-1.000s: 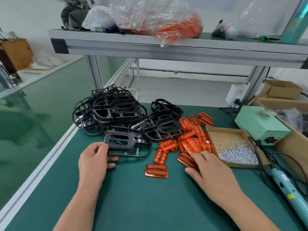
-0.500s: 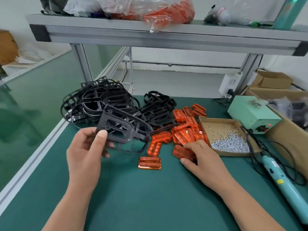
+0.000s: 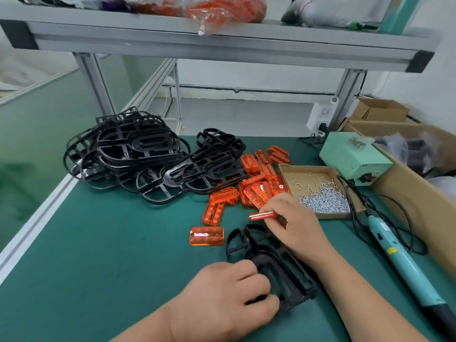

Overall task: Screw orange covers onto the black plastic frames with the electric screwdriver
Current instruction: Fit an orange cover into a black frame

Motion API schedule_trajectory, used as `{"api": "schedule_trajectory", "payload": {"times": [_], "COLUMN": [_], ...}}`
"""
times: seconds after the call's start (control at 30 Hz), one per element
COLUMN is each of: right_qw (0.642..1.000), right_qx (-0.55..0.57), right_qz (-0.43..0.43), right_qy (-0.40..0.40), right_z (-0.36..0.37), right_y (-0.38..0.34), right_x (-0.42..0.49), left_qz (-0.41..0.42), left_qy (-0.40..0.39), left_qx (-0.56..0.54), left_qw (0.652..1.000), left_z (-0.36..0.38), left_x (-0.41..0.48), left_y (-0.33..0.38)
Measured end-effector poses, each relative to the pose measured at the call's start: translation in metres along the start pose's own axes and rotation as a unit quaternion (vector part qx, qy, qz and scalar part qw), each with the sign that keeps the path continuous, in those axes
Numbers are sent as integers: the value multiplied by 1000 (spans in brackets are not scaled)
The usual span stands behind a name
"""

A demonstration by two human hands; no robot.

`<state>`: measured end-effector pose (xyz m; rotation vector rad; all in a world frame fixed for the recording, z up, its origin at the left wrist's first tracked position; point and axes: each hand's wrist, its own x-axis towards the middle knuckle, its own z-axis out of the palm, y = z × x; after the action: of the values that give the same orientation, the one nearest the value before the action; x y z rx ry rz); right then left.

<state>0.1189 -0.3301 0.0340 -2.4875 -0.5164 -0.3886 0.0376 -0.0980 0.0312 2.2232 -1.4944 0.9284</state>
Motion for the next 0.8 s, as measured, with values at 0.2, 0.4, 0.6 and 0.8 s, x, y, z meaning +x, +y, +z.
{"api": "schedule_trajectory", "payload": {"times": [0.2,0.4,0.6,0.8], "right_qw": [992,993,999,975], "right_qx": [100,113,17,-190], "right_qz": [55,27,-22,-115], "right_qy": [52,33,31,31], "right_z": [-15,-30,-32,-17], "right_y": [5,-9,-20,-30], "right_x": [-6,-35,-80,-97], "left_qz": [-78,-158,-165,-192], "left_qy": [-110,-160,-134,-101], "left_qx": [-59,-117,-162,-201], "left_qw": [989,967,964,955], "left_z": [0,-4,-4,3], "left_x": [-1,-1,4,-2], "left_y": [-8,-7,-10,-16]}}
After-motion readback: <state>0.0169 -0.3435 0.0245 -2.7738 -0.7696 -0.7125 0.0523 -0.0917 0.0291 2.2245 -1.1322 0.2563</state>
